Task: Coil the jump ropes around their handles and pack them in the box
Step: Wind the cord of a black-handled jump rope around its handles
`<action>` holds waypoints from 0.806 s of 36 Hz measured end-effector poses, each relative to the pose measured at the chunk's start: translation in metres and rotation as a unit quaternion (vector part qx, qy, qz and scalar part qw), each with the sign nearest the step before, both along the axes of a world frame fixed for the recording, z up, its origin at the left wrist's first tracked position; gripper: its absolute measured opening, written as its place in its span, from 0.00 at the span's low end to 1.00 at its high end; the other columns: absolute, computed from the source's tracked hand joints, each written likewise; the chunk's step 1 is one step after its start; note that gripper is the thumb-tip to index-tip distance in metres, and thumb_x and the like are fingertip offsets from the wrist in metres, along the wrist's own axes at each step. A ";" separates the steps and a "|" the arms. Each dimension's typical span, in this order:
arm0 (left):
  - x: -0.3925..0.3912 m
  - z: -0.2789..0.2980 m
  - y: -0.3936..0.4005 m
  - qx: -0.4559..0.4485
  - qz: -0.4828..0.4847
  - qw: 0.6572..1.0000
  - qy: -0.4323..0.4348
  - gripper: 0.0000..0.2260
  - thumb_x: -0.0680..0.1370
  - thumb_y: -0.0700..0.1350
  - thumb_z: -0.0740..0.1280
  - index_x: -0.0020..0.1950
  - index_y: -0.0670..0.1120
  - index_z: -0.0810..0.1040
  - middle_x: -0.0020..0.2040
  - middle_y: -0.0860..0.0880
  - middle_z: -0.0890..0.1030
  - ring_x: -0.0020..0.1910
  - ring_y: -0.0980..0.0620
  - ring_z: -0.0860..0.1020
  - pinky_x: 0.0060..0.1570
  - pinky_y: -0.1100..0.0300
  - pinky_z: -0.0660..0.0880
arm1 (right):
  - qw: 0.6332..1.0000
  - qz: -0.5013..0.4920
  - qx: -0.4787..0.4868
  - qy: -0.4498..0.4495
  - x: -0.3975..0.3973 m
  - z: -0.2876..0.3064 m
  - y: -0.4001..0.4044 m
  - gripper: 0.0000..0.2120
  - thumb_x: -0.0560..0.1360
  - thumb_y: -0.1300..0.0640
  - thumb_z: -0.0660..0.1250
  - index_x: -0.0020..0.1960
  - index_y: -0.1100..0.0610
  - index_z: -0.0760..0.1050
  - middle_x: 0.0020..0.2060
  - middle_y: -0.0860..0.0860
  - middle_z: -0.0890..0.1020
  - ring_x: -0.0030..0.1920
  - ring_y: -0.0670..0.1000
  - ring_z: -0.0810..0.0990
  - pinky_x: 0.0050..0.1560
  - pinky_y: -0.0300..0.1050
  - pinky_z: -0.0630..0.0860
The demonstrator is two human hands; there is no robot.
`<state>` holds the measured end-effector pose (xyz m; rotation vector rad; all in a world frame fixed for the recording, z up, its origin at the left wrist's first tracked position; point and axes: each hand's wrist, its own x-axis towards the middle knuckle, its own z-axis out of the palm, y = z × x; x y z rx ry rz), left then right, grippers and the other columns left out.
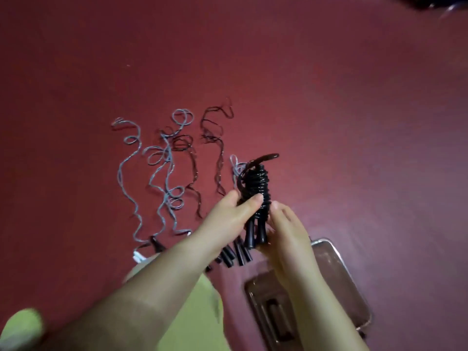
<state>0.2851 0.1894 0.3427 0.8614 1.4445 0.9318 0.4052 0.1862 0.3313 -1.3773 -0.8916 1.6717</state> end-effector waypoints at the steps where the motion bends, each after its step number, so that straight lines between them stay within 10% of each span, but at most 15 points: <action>1: 0.020 -0.005 0.004 -0.012 -0.029 0.999 0.004 0.07 0.78 0.52 0.65 0.52 0.51 0.77 0.49 0.55 0.83 0.50 0.57 0.80 0.54 0.60 0.74 | 1.000 -0.022 -0.004 -0.002 0.018 -0.009 0.001 0.12 0.80 0.50 0.61 0.56 0.57 0.75 0.45 0.55 0.84 0.44 0.52 0.83 0.42 0.50 0.77; 6: 0.098 -0.042 0.015 -0.087 -0.146 0.985 0.011 0.15 0.81 0.53 0.59 0.61 0.46 0.75 0.49 0.52 0.79 0.40 0.62 0.75 0.36 0.75 0.71 | 0.987 -0.129 -0.088 0.034 0.091 -0.067 -0.003 0.16 0.78 0.51 0.65 0.57 0.63 0.75 0.42 0.59 0.83 0.41 0.56 0.81 0.44 0.51 0.77; 11: 0.139 -0.098 0.021 -0.159 -0.244 0.947 0.136 0.28 0.78 0.62 0.58 0.75 0.50 0.62 0.75 0.49 0.63 0.73 0.51 0.62 0.71 0.57 0.57 | 0.959 -0.204 -0.197 -0.017 0.156 -0.139 -0.012 0.12 0.79 0.54 0.65 0.52 0.64 0.77 0.39 0.59 0.82 0.33 0.50 0.81 0.32 0.41 0.77; 16: 0.154 -0.132 0.032 -0.186 -0.267 0.926 0.190 0.27 0.78 0.61 0.58 0.74 0.49 0.64 0.73 0.48 0.67 0.71 0.48 0.65 0.69 0.56 0.61 | 0.925 -0.259 -0.263 -0.096 0.195 -0.216 -0.009 0.16 0.79 0.51 0.65 0.49 0.65 0.79 0.34 0.55 0.80 0.35 0.54 0.77 0.43 0.47 0.73; 23: 0.152 -0.165 0.037 -0.249 -0.266 0.922 0.127 0.18 0.76 0.61 0.62 0.62 0.53 0.73 0.63 0.52 0.76 0.61 0.53 0.73 0.60 0.59 0.66 | 0.910 -0.228 -0.316 -0.140 0.208 -0.274 0.029 0.12 0.80 0.55 0.62 0.52 0.65 0.74 0.33 0.55 0.75 0.28 0.50 0.70 0.17 0.31 0.63; 29: 0.148 -0.167 0.043 -0.240 -0.295 0.920 0.094 0.26 0.69 0.67 0.64 0.64 0.58 0.73 0.60 0.56 0.77 0.60 0.57 0.74 0.62 0.59 0.68 | 0.907 -0.244 -0.337 -0.068 0.197 -0.299 0.045 0.16 0.81 0.50 0.60 0.56 0.64 0.76 0.45 0.58 0.81 0.42 0.55 0.80 0.37 0.45 0.76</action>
